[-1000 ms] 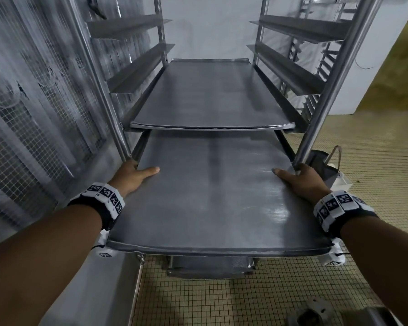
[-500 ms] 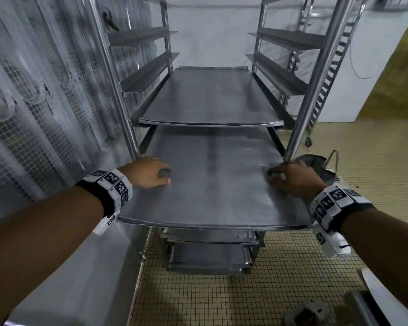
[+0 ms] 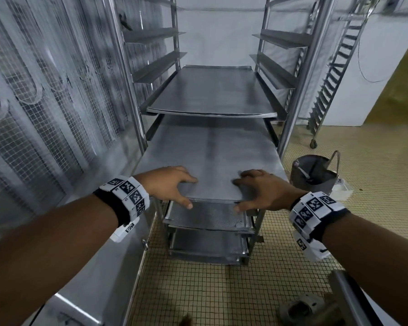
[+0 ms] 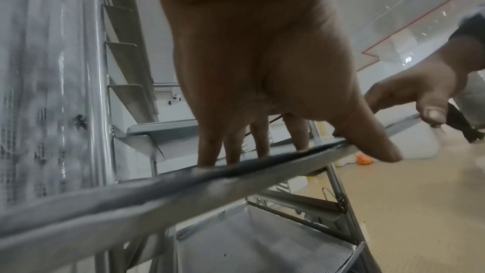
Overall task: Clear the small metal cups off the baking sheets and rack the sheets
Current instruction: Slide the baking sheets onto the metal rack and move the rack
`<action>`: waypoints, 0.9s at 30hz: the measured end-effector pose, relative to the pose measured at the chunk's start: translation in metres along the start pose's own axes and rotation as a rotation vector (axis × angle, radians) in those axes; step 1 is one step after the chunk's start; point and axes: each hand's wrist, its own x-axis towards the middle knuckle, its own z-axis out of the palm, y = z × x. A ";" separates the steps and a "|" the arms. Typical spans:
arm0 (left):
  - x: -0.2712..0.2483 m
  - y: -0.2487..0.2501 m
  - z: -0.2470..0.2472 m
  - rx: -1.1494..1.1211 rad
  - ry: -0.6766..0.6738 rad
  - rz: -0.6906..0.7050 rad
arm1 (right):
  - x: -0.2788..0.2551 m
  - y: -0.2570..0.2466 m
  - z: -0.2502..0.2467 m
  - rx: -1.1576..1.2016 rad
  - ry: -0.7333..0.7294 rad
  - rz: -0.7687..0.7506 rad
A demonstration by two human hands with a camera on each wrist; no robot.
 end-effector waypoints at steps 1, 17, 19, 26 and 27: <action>0.000 -0.001 0.002 -0.006 0.023 0.000 | 0.000 -0.001 0.000 -0.003 0.023 0.003; 0.050 -0.018 0.060 0.033 0.594 -0.126 | 0.051 0.004 0.038 0.050 0.436 0.201; 0.061 -0.025 0.059 0.033 0.599 -0.132 | 0.063 0.007 0.037 0.047 0.429 0.217; 0.107 -0.055 0.049 0.008 0.639 -0.131 | 0.104 0.021 0.028 0.061 0.446 0.256; 0.114 -0.058 0.047 0.002 0.649 -0.129 | 0.112 0.024 0.028 0.063 0.456 0.262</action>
